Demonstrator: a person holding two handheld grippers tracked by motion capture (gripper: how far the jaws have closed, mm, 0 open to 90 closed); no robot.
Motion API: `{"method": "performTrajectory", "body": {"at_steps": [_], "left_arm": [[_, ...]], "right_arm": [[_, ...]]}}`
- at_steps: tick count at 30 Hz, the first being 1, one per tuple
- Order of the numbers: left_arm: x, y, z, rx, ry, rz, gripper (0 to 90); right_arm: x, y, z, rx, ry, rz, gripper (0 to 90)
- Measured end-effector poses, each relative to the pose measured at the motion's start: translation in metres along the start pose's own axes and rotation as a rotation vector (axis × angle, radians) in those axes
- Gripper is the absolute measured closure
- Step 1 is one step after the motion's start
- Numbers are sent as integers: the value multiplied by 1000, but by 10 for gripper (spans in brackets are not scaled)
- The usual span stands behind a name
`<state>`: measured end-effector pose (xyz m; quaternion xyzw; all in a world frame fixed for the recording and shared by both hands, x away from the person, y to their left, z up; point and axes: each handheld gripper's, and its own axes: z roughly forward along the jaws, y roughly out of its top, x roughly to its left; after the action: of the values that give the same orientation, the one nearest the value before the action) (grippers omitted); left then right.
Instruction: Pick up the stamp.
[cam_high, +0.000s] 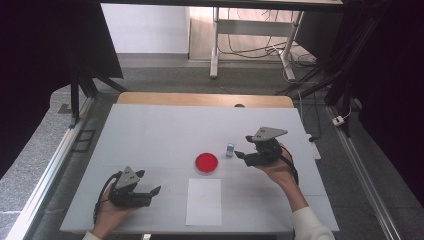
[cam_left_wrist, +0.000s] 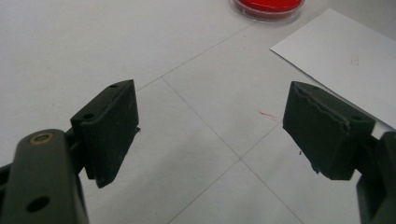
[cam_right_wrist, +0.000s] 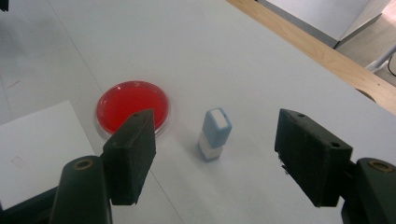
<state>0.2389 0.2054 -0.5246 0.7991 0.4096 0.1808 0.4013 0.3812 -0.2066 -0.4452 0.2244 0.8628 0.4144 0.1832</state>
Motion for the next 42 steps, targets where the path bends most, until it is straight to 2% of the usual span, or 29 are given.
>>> {"method": "performTrajectory", "body": {"at_steps": [10,28,42], "left_arm": [[-1,0,2,7,-2,2,184],[0,0,4,13,-5,7,184],[0,-1,3,13,-4,4,185]], "right_arm": [[1,10,19,37,21,-27,285],[-4,6,43,84,15,-41,274],[-12,1,57,96,40,-9,315]]}}
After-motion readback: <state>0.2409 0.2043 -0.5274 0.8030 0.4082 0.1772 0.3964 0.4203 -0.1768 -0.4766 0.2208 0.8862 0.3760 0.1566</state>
